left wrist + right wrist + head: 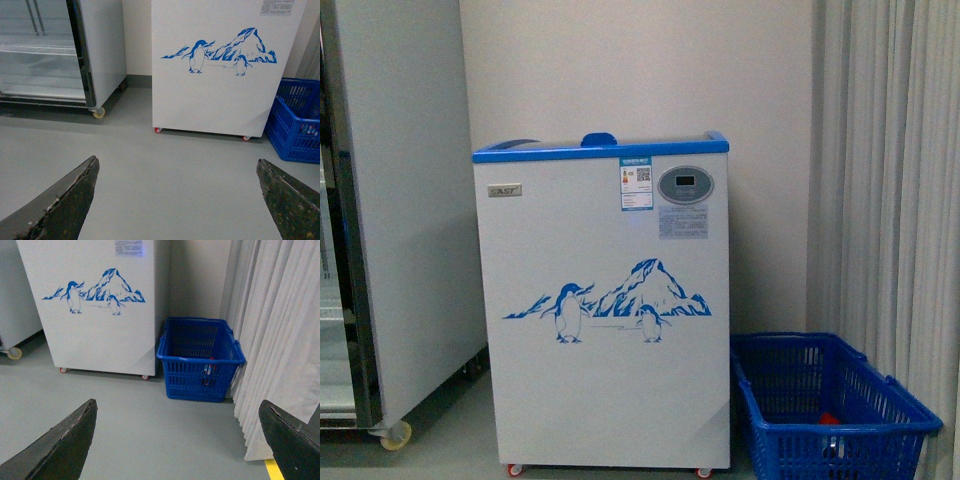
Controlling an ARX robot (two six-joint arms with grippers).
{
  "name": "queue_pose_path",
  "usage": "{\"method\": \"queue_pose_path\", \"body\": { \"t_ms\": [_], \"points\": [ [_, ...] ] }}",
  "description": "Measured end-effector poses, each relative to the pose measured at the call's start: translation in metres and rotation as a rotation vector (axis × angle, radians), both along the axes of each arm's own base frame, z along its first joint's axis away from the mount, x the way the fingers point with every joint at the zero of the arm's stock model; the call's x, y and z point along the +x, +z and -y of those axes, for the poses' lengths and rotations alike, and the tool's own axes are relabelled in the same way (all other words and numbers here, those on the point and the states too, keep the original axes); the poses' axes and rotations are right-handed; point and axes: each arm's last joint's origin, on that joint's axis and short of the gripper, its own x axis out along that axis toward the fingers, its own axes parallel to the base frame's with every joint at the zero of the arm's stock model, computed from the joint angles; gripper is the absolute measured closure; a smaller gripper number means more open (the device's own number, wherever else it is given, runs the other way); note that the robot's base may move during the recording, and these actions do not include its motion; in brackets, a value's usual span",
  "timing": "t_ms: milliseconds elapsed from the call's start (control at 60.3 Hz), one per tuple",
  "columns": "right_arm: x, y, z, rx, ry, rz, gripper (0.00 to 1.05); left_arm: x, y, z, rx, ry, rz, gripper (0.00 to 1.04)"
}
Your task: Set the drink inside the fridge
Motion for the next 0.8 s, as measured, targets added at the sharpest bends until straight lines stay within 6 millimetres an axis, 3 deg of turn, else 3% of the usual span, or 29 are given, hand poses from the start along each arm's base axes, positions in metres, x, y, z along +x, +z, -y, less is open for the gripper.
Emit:
{"method": "queue_pose_path", "body": {
  "t_ms": [796],
  "points": [
    [0.0, 0.0, 0.0, 0.0, 0.0, 0.0, 0.08, 0.0, 0.0, 0.0, 0.0, 0.0, 0.0, 0.08]
  ]
}}
